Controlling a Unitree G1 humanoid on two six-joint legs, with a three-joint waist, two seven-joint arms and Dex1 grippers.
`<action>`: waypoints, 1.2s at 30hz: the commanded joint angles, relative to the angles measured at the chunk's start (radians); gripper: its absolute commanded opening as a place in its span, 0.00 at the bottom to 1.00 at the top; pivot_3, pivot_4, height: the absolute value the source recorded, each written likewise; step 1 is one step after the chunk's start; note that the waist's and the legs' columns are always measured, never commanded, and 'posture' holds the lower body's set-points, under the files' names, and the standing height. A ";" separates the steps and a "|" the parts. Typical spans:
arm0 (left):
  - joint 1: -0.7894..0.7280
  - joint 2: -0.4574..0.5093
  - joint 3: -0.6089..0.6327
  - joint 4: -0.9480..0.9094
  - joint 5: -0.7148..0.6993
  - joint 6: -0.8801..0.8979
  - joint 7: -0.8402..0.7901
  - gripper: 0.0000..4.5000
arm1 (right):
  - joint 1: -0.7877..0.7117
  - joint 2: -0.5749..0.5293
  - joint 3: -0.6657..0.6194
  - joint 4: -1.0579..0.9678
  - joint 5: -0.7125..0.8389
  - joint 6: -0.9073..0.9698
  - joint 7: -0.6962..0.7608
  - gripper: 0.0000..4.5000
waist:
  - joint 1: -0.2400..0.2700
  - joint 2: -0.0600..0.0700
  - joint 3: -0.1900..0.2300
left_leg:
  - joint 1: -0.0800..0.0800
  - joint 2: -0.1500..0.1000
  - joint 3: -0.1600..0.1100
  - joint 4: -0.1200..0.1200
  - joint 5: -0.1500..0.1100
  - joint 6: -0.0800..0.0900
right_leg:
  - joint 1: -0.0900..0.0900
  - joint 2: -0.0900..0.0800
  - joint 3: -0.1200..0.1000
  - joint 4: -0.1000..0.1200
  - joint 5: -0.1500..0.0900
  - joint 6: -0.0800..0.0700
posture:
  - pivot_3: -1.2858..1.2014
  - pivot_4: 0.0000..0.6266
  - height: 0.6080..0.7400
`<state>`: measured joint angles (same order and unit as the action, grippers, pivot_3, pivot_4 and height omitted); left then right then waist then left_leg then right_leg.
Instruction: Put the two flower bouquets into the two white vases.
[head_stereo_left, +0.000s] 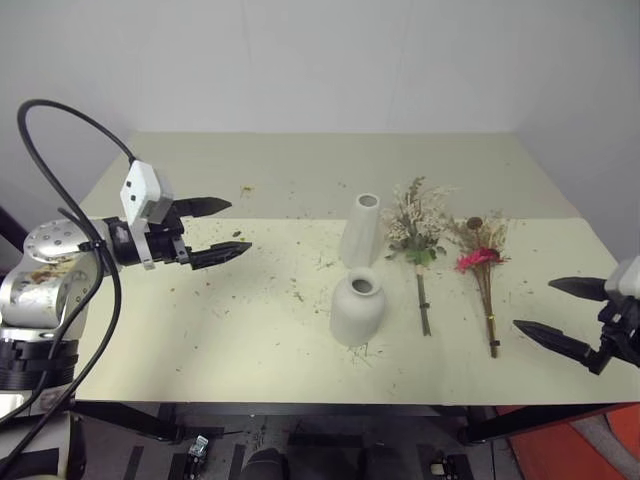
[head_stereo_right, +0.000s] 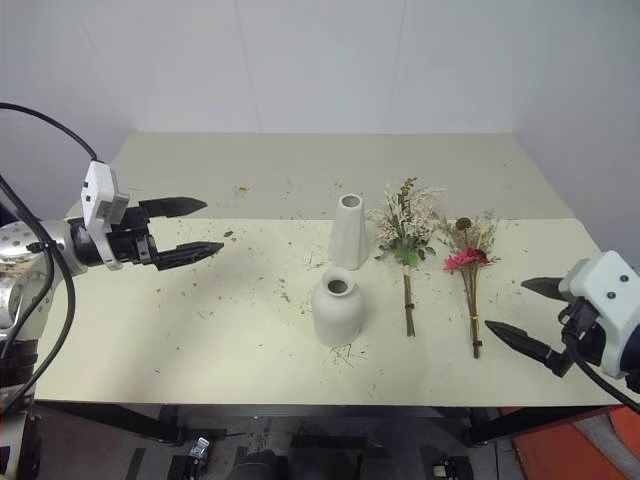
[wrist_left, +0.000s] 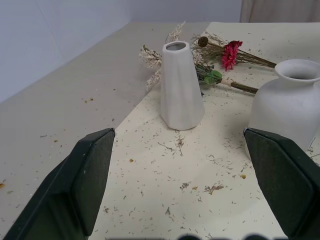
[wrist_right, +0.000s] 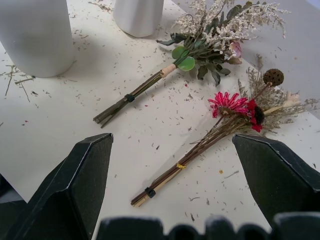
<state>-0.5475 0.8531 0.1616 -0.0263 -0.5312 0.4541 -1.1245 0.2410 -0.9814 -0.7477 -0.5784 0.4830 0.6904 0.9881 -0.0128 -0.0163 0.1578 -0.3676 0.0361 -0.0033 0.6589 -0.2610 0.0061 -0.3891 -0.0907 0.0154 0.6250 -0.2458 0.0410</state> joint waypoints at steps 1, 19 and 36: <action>0.000 0.016 0.038 -0.032 -0.005 -0.027 0.000 0.99 | -0.018 -0.028 0.007 -0.004 -0.014 0.003 -0.023 1.00 | 0.000 0.000 0.000 | 0.000 0.000 0.000 0.000 0.000 0.000 | 0.000 0.000 0.000 0.000 0.000 0.000 | 0.52 0.24 1.00; -0.102 -0.010 -0.069 0.012 0.006 -0.060 -0.135 0.99 | -0.377 -0.104 0.324 0.146 0.042 0.393 -0.233 1.00 | -0.006 0.000 0.000 | 0.001 0.000 0.000 0.000 0.000 0.000 | 0.000 0.001 0.000 0.001 0.000 -0.001 | 0.52 0.24 1.00; -0.157 -0.077 -0.163 0.006 0.057 -0.090 -0.180 0.99 | -0.914 0.150 0.690 0.764 -0.182 0.502 -0.524 1.00 | -0.001 0.002 -0.001 | -0.014 -0.001 0.000 0.001 -0.001 0.002 | -0.014 0.000 0.001 0.004 0.001 0.000 | 0.52 0.24 1.00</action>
<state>-0.7003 0.7709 -0.0194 0.0117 -0.4724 0.3737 -1.3106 -0.6445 -0.8207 -0.0432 0.1797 0.3247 1.2258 0.4746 -0.0142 -0.0146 0.1572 -0.3812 0.0349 -0.0030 0.6603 -0.2615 0.0078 -0.4035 -0.0911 0.0166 0.6291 -0.2450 0.0405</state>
